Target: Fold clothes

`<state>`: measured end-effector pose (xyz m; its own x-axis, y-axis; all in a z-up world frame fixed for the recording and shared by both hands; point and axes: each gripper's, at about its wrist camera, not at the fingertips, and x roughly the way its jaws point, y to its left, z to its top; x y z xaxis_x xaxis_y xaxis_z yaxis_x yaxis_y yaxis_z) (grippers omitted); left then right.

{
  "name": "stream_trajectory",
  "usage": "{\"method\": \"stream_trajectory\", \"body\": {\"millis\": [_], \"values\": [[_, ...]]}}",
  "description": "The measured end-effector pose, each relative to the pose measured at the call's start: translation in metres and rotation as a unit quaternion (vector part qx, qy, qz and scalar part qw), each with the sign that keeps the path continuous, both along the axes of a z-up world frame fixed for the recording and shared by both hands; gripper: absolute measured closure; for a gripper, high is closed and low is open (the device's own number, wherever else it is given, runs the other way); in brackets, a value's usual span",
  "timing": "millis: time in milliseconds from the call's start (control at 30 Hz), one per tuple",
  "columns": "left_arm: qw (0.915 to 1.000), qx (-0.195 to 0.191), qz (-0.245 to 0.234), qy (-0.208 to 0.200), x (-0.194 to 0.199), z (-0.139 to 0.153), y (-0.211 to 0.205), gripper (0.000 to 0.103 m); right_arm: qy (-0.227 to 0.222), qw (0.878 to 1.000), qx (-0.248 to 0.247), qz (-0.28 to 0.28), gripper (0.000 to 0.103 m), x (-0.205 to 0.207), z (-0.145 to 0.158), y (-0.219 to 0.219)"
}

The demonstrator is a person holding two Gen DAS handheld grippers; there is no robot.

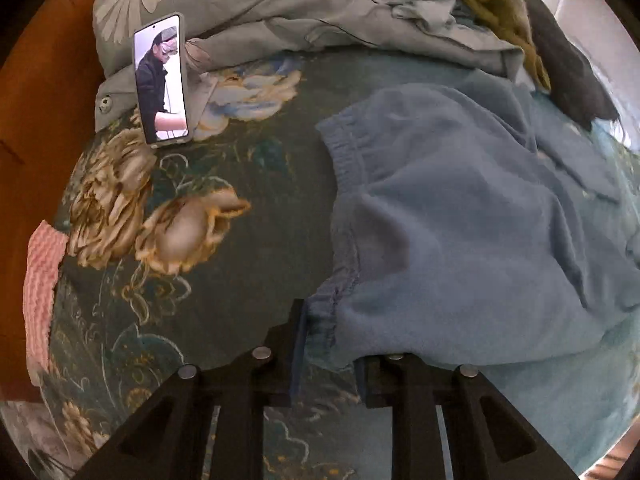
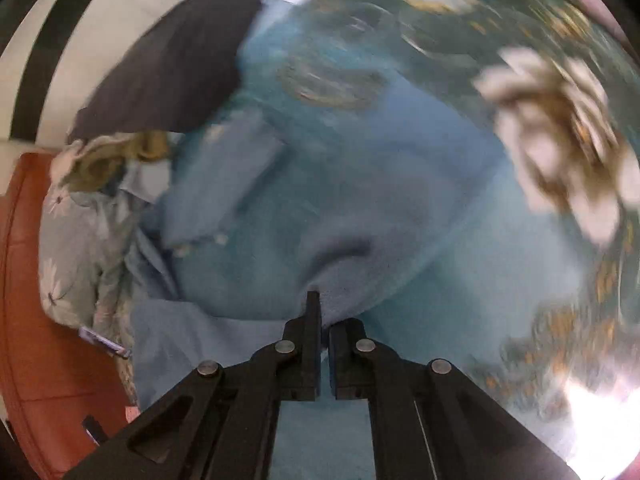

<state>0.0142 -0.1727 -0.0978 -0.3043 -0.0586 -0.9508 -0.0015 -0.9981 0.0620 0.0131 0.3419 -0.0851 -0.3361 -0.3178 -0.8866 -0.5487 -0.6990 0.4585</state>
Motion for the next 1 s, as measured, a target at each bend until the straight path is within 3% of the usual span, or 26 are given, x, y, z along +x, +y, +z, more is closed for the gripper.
{"method": "stream_trajectory", "body": {"millis": [133, 367, 467, 600, 667, 767, 933, 1000], "values": [[0.9998, 0.014, -0.006, -0.013, 0.013, 0.004, -0.005, 0.077, -0.003, 1.0, 0.01, 0.002, 0.1, 0.018, 0.002, -0.003], [0.9971, 0.047, 0.001, -0.06, 0.043, 0.01, -0.019, 0.048, -0.03, 0.999, 0.021, -0.003, 0.1, 0.036, -0.001, 0.004], [0.9959, 0.061, 0.005, -0.066, 0.056, 0.017, -0.027, 0.044, -0.038, 0.999, 0.022, -0.003, 0.1, 0.041, -0.006, 0.006], [0.9924, 0.101, 0.028, -0.064, 0.045, 0.013, -0.043, 0.04, -0.044, 0.999, 0.026, -0.001, 0.1, 0.04, -0.01, 0.005], [0.9851, 0.144, 0.067, -0.065, 0.032, 0.004, -0.055, 0.04, -0.044, 0.999, 0.03, -0.001, 0.1, 0.04, -0.009, 0.006], [0.9676, 0.213, 0.113, -0.074, 0.017, -0.011, -0.068, 0.039, -0.044, 0.998, 0.037, -0.003, 0.1, 0.038, -0.006, 0.006], [0.9495, 0.283, 0.087, -0.104, 0.007, -0.026, -0.049, 0.042, -0.052, 0.998, 0.043, 0.006, 0.1, 0.032, -0.006, 0.003], [0.9474, 0.292, 0.079, -0.105, 0.007, -0.025, -0.043, 0.055, -0.051, 0.998, 0.04, 0.002, 0.1, 0.032, -0.006, 0.004]]}}
